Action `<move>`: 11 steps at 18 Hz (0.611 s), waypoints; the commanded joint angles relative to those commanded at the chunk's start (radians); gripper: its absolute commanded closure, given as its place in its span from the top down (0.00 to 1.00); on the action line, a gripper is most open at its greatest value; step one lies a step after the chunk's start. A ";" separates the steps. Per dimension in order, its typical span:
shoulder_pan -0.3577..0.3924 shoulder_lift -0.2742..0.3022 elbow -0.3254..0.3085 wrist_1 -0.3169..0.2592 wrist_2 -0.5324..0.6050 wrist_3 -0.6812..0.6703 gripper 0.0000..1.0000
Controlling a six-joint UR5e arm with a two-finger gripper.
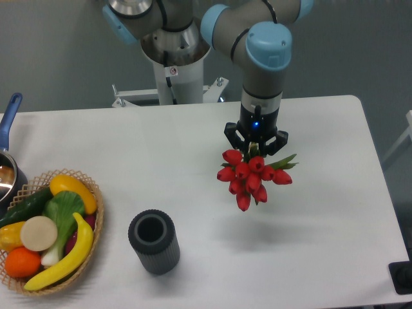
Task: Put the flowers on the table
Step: 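Carry the tulips over the table toward the black cup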
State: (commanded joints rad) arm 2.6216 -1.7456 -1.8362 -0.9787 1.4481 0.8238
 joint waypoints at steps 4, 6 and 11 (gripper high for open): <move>-0.012 -0.025 0.000 0.015 0.002 -0.002 0.35; -0.021 -0.037 0.000 0.025 0.003 -0.009 0.35; -0.037 -0.069 0.011 0.028 0.006 -0.020 0.35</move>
State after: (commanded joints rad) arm 2.5848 -1.8147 -1.8254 -0.9511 1.4542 0.8038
